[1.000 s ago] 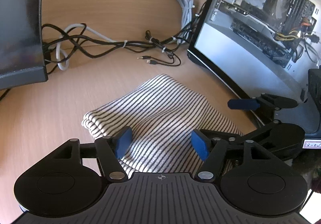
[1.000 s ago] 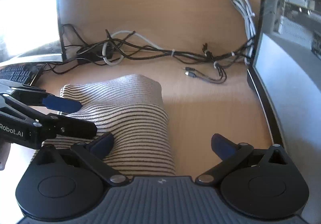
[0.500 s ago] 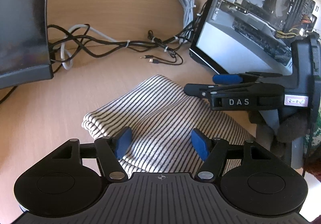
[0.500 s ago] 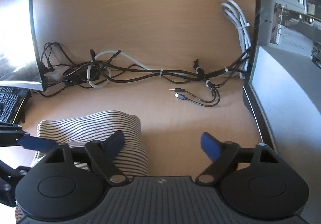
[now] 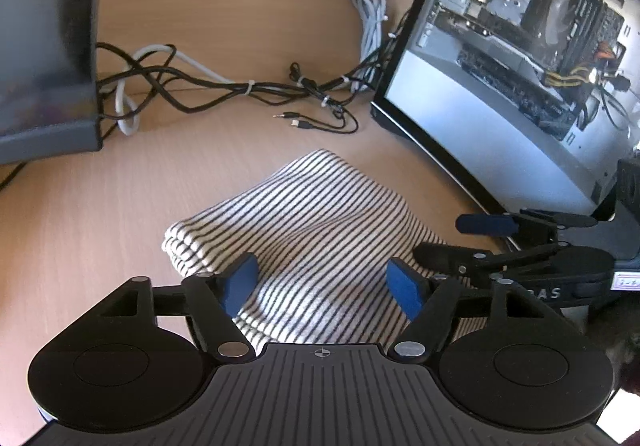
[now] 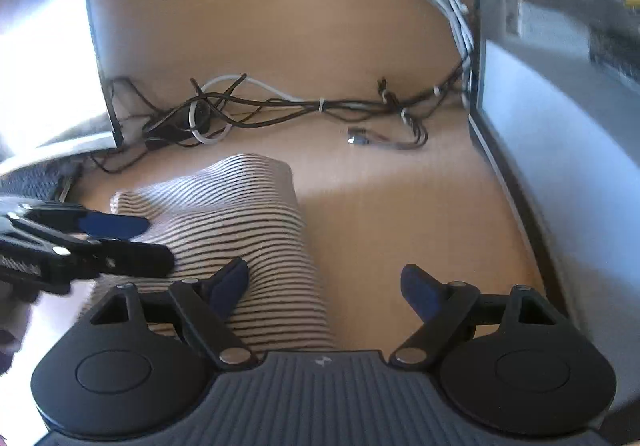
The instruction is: Fold clothes
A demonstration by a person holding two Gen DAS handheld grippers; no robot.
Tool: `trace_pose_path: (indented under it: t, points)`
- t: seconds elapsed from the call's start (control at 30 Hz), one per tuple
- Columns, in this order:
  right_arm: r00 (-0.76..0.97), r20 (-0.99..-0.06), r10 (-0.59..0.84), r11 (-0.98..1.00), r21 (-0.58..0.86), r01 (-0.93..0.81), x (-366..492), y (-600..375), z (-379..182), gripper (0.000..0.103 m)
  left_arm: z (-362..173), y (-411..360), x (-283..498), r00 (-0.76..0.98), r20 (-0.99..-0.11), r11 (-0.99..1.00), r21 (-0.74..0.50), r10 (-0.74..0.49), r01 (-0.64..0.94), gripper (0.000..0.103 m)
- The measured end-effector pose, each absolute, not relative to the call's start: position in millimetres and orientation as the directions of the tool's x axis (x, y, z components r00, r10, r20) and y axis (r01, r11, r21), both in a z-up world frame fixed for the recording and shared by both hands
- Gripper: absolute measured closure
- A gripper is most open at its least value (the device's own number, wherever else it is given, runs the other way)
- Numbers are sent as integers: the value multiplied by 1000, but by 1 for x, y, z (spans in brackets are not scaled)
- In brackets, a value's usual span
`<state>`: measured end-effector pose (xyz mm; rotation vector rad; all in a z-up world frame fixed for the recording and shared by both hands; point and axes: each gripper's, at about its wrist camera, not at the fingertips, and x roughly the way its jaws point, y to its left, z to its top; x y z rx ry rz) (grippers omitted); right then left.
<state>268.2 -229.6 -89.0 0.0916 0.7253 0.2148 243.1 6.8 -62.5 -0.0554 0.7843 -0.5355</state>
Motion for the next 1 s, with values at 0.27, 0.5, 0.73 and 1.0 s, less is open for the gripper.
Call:
trace_pose_path:
  t: [0.27,0.5,0.73,1.0]
  points:
    - [749,-605,271,961,125,-247,270,-234,-66,23,-56,-1,241,618,-656,893,-223,-434,391,25]
    - [766,-553,327,944,219,-246,290,-243,-55,41,-31,3,213,663,-648,925,-213,-374,315,44]
    - [759,-595,265,964,184,-192,298,-230,-74,34,-43,14,204,628,-689,927,-199,-363,318,49]
    - [734,-661,158,968,251,18,247,-244,-77,18,-51,45,210,513,-686,849,-335,-516,408,47]
